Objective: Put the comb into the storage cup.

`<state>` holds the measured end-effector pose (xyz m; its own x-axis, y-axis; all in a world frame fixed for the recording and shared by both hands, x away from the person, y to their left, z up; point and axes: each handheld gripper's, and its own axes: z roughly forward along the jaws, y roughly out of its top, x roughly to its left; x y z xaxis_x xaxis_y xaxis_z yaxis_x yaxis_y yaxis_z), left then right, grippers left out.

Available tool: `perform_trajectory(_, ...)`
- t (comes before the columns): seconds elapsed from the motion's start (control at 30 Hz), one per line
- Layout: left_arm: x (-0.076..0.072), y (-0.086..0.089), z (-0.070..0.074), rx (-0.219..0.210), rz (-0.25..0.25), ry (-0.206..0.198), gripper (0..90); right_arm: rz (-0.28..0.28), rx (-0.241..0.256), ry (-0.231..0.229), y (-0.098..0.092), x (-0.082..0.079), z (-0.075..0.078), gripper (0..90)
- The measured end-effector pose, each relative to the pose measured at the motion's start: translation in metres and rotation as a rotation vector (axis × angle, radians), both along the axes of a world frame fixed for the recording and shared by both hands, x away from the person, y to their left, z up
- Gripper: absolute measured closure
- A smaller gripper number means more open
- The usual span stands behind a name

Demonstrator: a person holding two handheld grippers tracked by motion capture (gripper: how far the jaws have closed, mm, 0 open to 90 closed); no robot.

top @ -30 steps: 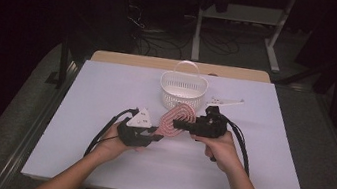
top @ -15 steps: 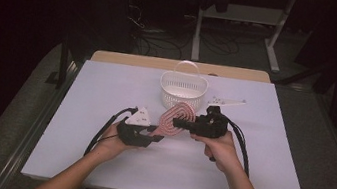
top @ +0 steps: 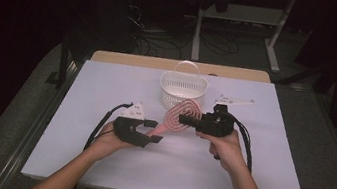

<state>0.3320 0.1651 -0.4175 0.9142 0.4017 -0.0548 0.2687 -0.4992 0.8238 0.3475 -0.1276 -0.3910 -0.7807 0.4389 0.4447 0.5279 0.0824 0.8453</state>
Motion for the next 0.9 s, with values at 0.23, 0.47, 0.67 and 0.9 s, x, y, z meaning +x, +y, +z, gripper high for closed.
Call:
perform_trajectory(0.23, 0.003, 0.011, 0.001, -0.031, -0.006, 0.028, 26.9, -0.024, -0.010, -0.013, -0.008, 0.000, 0.003, 63.5)
perform_trajectory(0.47, 0.004, 0.027, -0.004, -0.034, 0.001, 0.038, 10.7, -0.043, -0.015, -0.022, -0.014, 0.000, 0.004, 63.6)
perform_trajectory(0.67, -0.001, 0.042, -0.009, -0.038, 0.012, 0.040, 0.0, -0.052, -0.014, -0.028, -0.017, 0.000, 0.005, 63.6)
perform_trajectory(0.9, -0.010, 0.059, -0.013, -0.027, 0.039, 0.024, 0.0, -0.058, -0.012, -0.029, -0.020, 0.001, 0.006, 63.6)
